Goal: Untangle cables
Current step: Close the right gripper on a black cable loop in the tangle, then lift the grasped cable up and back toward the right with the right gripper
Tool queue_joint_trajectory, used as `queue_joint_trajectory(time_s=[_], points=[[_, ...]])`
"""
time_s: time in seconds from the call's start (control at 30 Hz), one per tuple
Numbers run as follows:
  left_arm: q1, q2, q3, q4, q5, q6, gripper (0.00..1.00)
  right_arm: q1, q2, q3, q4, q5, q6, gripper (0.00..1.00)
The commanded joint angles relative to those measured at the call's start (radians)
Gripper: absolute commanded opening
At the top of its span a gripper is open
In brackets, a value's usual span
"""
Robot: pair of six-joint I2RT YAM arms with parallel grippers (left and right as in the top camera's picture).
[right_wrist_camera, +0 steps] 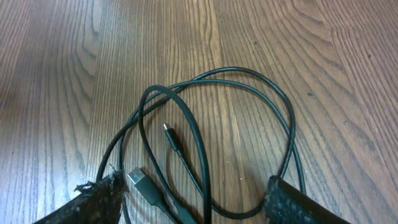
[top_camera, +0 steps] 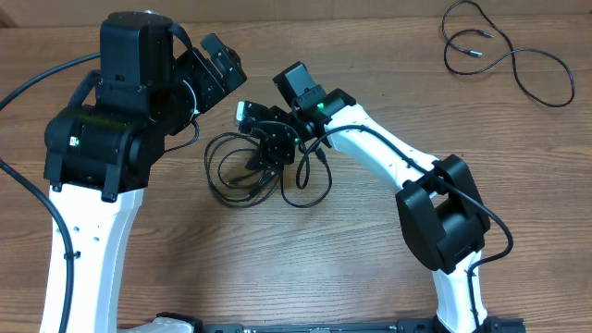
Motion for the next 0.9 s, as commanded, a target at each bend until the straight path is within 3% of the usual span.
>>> queue_joint_trajectory(time_s=[0.0,0.3,0.37,0.43,0.47,0.5,0.87], points=[[-0.006,0.002,0.006,0.001,-0.006,0.016,1.0,0.003,0.017,-0.005,0.004,-0.003,0.002,0.67],[-0.006,0.002,0.006,0.001,-0.006,0.016,1.0,0.004,0.056,-0.005,0.007,-0.027,0.039,0.52],[-0.006,0.002,0.006,0.001,-0.006,0.016,1.0,0.004,0.056,-0.005,0.007,-0.029,0.039,0.42],[-0.006,0.002,0.006,0.001,-0.006,0.016,1.0,0.004,0.056,-0.005,0.006,-0.029,0.039,0.25],[-0.006,0.002,0.006,0.001,-0.006,0.016,1.0,0.004,0.056,-0.005,0.006,-0.029,0.04,0.1],[-0.006,0.002,0.006,0.001,-0.006,0.016,0.99,0.004,0.056,-0.005,0.007,-0.029,0.048,0.04],[-0.006,0.002,0.006,0.001,-0.006,0.016,1.0,-0.014,0.006,0.01,-0.084,-0.078,0.058,0.04]])
